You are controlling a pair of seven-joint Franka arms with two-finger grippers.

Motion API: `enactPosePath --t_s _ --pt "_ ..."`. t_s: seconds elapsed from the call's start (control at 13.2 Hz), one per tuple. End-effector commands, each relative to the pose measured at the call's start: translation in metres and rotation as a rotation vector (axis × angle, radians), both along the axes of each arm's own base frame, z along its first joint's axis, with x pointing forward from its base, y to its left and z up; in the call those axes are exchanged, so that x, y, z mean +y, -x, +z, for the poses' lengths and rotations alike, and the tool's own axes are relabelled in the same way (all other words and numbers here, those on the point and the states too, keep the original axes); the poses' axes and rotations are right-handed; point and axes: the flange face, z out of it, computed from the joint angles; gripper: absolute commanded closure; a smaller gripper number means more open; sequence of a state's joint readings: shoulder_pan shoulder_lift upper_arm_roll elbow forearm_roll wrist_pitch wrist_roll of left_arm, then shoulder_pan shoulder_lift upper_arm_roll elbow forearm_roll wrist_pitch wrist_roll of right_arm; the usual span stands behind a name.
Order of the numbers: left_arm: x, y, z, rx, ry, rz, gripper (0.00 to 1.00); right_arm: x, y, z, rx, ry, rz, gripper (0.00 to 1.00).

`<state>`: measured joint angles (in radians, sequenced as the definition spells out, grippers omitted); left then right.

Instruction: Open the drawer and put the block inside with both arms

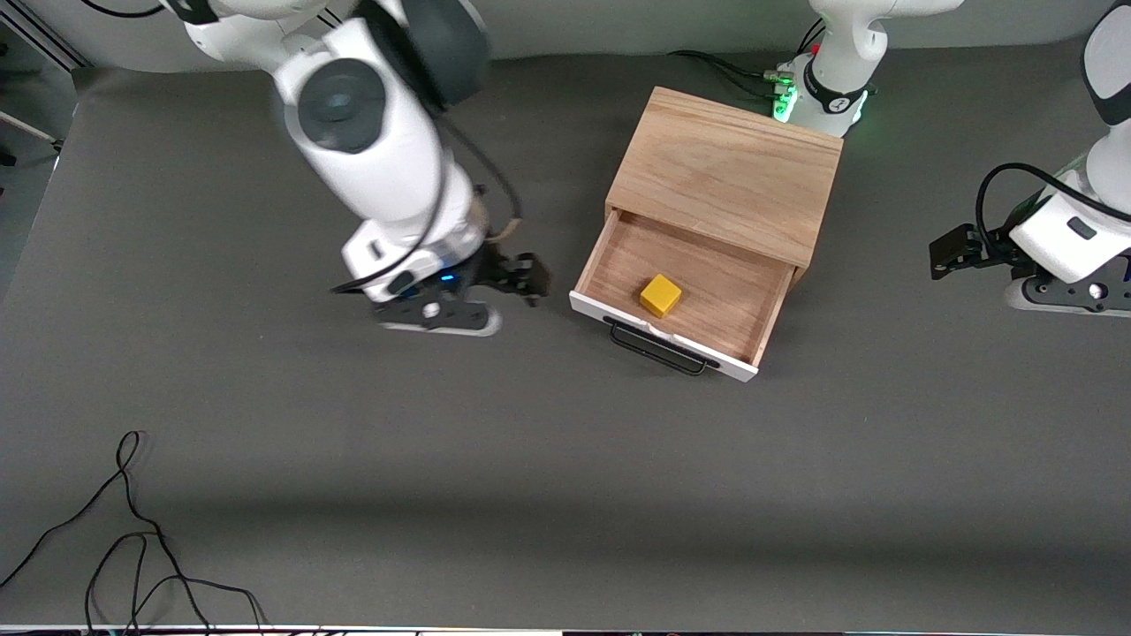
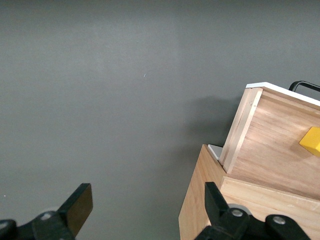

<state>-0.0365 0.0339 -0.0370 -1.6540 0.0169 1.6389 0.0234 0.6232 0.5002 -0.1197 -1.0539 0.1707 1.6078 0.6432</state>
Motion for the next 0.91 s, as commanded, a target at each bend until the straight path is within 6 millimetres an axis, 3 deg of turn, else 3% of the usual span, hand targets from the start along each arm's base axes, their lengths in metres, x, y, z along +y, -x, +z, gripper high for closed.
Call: enactPosePath --t_s 0.0,0.38,0.53,0.84 --pt "-0.003 0.002 0.002 0.008 0.001 -0.007 0.00 -0.069 0.008 0.003 0.031 -0.002 0.093 0.00" --pt "-0.003 0.002 0.002 0.008 0.001 -0.007 0.00 -0.199 0.007 -0.003 0.040 -0.005 0.158 0.00" --pt "-0.004 0.002 0.002 0.008 0.001 -0.009 0.00 -0.254 0.009 -0.009 0.043 -0.016 0.080 0.00" --pt "-0.004 0.002 0.001 0.009 0.001 -0.009 0.00 -0.308 0.020 -0.012 0.007 0.049 0.035 0.00"
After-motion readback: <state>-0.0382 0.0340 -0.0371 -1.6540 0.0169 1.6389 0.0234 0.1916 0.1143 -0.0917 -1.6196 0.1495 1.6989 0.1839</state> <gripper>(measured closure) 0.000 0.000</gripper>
